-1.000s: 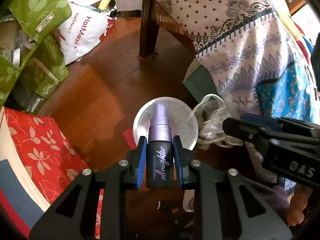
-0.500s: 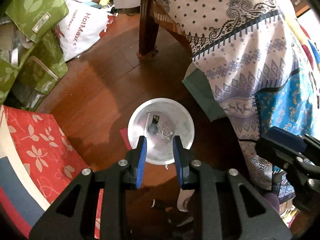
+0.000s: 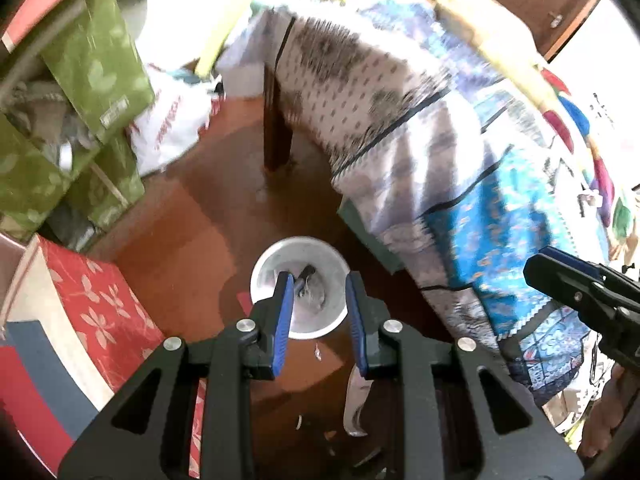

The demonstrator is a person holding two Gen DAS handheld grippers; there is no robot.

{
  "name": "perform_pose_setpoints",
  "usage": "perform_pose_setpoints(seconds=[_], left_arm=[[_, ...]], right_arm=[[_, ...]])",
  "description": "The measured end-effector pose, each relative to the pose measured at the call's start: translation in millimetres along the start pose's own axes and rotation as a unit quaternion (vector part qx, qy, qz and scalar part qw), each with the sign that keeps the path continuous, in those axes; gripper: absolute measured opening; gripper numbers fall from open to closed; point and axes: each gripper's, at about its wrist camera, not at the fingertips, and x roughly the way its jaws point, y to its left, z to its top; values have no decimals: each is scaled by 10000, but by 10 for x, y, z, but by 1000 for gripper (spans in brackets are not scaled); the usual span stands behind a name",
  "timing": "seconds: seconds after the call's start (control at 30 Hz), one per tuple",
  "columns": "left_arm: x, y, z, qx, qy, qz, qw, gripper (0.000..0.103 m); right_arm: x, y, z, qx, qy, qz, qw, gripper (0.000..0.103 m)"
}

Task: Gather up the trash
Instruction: 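Move both open tools back over the bed toward the remaining items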

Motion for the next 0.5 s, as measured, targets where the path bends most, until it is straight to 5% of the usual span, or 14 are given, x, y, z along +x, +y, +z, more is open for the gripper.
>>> perform_pose_setpoints(seconds=[0.5], left_arm=[[-994, -1156, 8, 1021, -1171, -295, 9874, 26]], right_arm=[[-1391, -427, -236, 72, -1358, -493, 9895, 40]])
